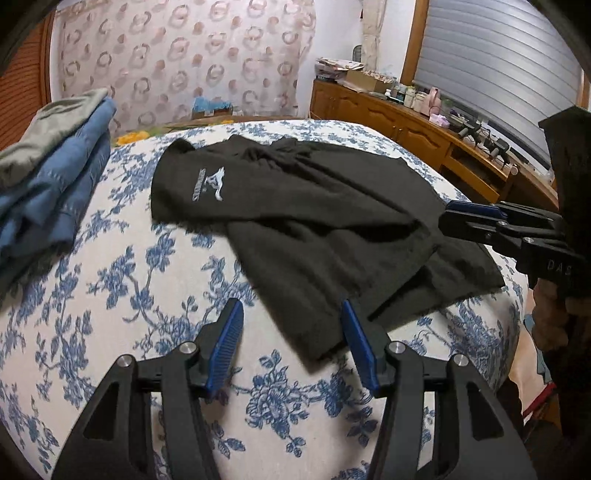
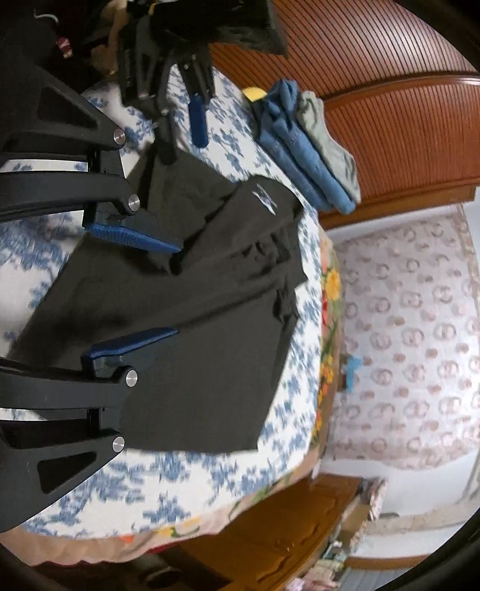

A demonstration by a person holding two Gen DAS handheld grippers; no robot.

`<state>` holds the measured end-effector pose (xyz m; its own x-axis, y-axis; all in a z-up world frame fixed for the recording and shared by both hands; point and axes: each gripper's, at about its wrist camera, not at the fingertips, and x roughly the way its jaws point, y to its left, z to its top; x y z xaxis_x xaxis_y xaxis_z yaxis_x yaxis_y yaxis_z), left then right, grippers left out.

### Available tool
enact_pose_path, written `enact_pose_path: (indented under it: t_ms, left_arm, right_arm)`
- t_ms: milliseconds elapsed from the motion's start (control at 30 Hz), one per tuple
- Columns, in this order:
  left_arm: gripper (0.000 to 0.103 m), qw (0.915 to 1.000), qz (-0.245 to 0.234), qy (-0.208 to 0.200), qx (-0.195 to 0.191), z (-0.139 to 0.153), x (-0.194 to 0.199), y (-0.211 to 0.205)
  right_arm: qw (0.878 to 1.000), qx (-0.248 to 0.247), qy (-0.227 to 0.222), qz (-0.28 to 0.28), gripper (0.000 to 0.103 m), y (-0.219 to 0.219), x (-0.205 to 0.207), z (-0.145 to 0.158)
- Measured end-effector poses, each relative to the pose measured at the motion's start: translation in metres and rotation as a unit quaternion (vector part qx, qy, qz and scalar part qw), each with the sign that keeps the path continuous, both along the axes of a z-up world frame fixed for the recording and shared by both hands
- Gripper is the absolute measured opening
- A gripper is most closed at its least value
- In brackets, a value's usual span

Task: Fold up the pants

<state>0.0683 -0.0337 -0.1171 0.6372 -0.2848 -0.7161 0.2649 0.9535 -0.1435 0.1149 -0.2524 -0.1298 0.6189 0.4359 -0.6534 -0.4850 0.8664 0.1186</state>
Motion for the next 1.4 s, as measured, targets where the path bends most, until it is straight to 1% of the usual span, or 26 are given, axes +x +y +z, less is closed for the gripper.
enact_pose_path:
  t_ms: [133,333,400,467,500,533,567,667,767,933,1033,1167,1267,1400]
  left_arm:
    - [0.055,1.0000,0.001,0.001,-0.009,-0.003,-0.002,0.003]
    - [0.055,0.9999,0.005,-0.005,-0.014,-0.004,-0.007,0.004]
    - [0.055,0.9999,0.004,-0.005,-0.016,-0.003,-0.007,0.005]
    - [0.055,0.9998,0.005,-0.004,-0.019,-0.002,-0.006,0.007]
    - [0.055,0.9998,0.007,-0.005,-0.020,-0.001,-0.007,0.008]
    - [0.055,0.9997,0.008,-0.007,-0.021,0.002,-0.007,0.009]
    - [0.055,0.9997,0.012,-0.015,-0.019,0.005,-0.009,0.009]
    - [0.055,0.9990,0.025,-0.034,-0.011,0.012,-0.013,0.012]
    - [0.055,0.9984,0.031,-0.046,-0.013,0.017,-0.016,0.017]
    - [0.055,0.9980,0.031,-0.052,-0.019,0.023,-0.017,0.018]
    - [0.055,0.9979,0.028,-0.054,-0.020,0.025,-0.019,0.014]
    - [0.055,0.9980,0.021,-0.056,-0.017,0.027,-0.018,0.006]
    - [0.055,0.9982,0.014,-0.057,-0.014,0.029,-0.015,0.000]
    - [0.055,0.9983,-0.007,-0.058,-0.009,0.033,-0.007,-0.011]
  right_arm:
    - [1.000,-0.004,0.010,0.008,0.042,0.010,0.005,-0.005]
    - [0.999,-0.011,0.042,0.013,0.042,0.019,0.022,-0.019]
    - [0.999,-0.012,0.050,0.018,0.039,0.022,0.025,-0.023]
    - [0.998,-0.008,0.058,0.027,0.021,0.024,0.025,-0.024]
    - [0.998,-0.004,0.060,0.035,0.015,0.025,0.025,-0.025]
    - [0.998,-0.006,0.057,0.038,0.007,0.028,0.023,-0.024]
    - [0.998,-0.011,0.048,0.041,0.004,0.030,0.020,-0.021]
    - [0.999,-0.008,0.032,0.040,0.003,0.030,0.015,-0.013]
    - [0.999,0.001,0.009,0.035,0.003,0.025,0.006,0.002]
    - [0.999,0.012,-0.034,0.021,0.002,0.014,-0.009,0.025]
    - [0.999,0.010,-0.048,0.015,0.002,0.007,-0.017,0.031]
    - [0.998,0.007,-0.062,-0.001,0.002,-0.008,-0.027,0.034]
    - [0.998,0.010,-0.062,-0.012,0.002,-0.022,-0.032,0.033]
    - [0.998,0.004,-0.056,-0.024,0.002,-0.034,-0.034,0.026]
